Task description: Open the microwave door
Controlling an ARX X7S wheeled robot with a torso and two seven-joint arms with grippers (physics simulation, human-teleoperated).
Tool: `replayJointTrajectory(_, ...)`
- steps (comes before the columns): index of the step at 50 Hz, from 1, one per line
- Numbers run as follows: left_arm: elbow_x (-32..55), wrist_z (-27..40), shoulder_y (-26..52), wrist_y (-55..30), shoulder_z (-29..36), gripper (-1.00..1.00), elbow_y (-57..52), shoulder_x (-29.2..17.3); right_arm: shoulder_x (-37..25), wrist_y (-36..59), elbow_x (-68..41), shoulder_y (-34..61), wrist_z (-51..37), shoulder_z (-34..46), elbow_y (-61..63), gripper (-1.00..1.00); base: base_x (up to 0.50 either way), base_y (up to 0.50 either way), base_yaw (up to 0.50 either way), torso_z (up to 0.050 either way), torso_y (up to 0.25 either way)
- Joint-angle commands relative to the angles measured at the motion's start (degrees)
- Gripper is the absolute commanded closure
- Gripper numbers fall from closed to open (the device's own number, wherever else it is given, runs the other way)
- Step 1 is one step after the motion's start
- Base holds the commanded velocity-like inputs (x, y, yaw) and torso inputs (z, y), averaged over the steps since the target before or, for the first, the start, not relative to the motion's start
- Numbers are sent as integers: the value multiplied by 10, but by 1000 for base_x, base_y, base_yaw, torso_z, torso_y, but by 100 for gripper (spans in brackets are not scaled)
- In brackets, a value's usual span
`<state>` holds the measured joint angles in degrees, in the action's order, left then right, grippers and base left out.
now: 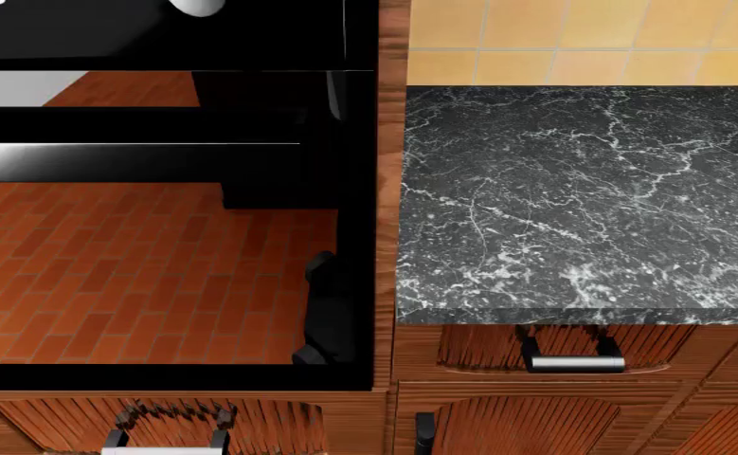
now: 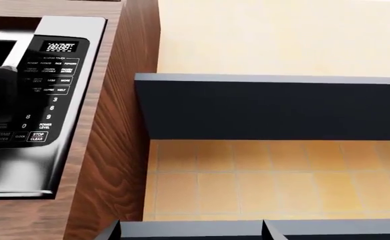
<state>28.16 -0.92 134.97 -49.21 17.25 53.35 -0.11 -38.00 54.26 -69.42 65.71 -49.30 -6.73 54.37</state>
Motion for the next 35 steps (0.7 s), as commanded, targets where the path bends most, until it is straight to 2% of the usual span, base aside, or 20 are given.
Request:
replayJointTrajectory(1, -66, -18, 0, 11, -33, -100, 20, 1, -4, -4, 0, -2, -1, 1, 0, -100, 0, 0, 0, 0, 0)
replayJointTrajectory(20, -178, -44, 0, 13, -124, -100, 28, 1, -4, -5, -4, 13, -6, 13, -6, -100, 0, 0, 0, 0, 0)
replayJointTrajectory(26, -218, -57, 0, -33, -170, -100, -21, -2, -4, -8, -1, 11, -5, 15, -6, -100, 0, 0, 0, 0, 0)
replayJointTrajectory(35, -210, -64, 0, -82, -178, -100, -79, -13, -3, -7, -4, 16, -11, 21, -5, -100, 0, 0, 0, 0, 0)
